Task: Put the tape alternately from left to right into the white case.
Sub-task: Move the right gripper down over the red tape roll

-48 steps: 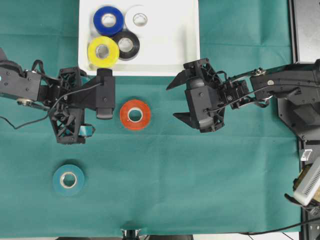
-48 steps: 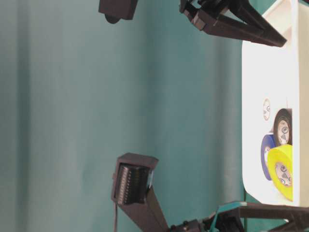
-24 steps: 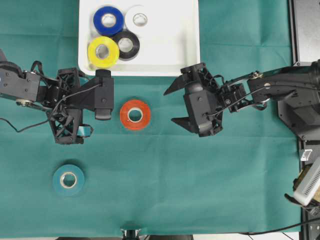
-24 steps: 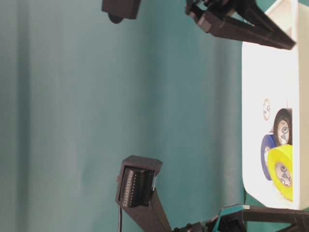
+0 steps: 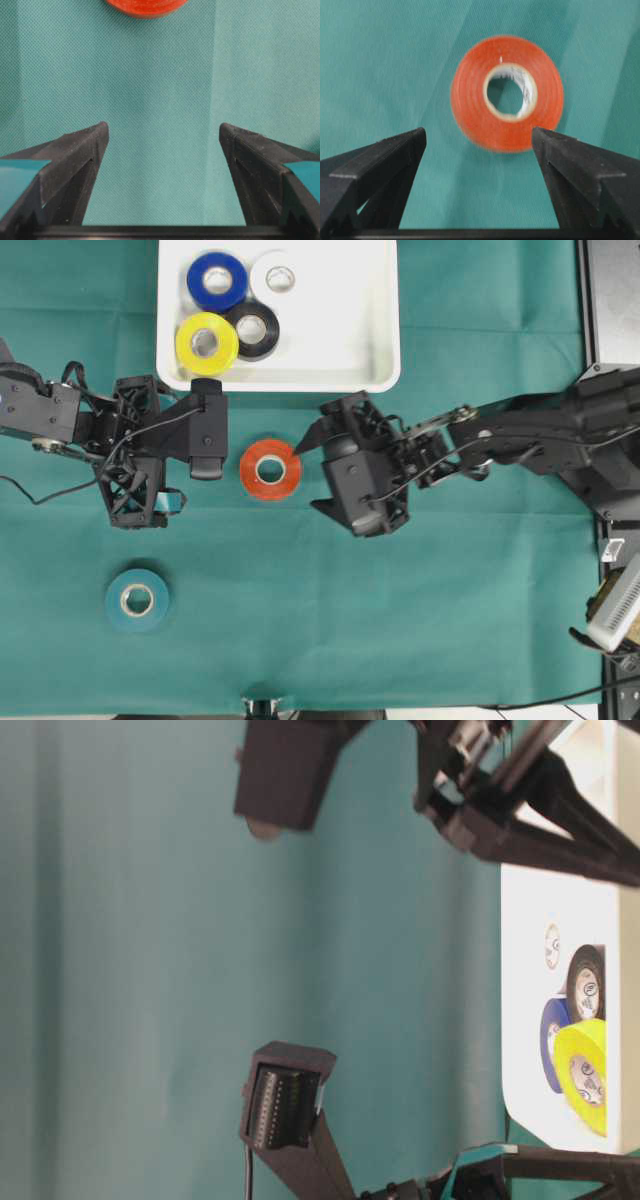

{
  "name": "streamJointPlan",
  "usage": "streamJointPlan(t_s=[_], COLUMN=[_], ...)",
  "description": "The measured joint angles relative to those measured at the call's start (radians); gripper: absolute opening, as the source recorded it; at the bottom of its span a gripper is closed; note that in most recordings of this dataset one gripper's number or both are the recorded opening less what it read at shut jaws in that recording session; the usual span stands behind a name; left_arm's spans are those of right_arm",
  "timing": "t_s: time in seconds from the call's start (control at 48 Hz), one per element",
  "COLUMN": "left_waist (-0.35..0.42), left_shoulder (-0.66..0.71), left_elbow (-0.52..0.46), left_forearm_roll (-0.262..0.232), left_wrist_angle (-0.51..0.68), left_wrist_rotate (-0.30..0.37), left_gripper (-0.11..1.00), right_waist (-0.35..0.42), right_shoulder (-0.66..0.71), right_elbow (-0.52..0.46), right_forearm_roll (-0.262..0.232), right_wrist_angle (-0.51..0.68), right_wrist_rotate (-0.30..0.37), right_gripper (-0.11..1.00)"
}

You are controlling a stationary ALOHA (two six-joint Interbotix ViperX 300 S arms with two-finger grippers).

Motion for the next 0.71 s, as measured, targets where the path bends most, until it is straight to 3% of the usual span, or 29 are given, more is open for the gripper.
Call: streamJointPlan(t_s=[0.334, 0.709], left_waist=[0.0, 0.0], left_shoulder=[0.0, 0.0], left_elbow=[0.002, 0.005], left_forearm_roll=[0.0, 0.0], left_wrist_angle=[-0.002, -0.002], left_wrist_rotate=[-0.002, -0.002], left_gripper=[1.0, 1.0], right_waist=[0.008, 0.014], right_shoulder=[0.074, 0.107], right_elbow=[-0.084, -0.117], right_forearm_roll=[-0.002, 0.0], right_wrist_angle=[0.067, 0.087], right_wrist_rotate=[0.0, 0.0], right_gripper=[0.8, 0.8])
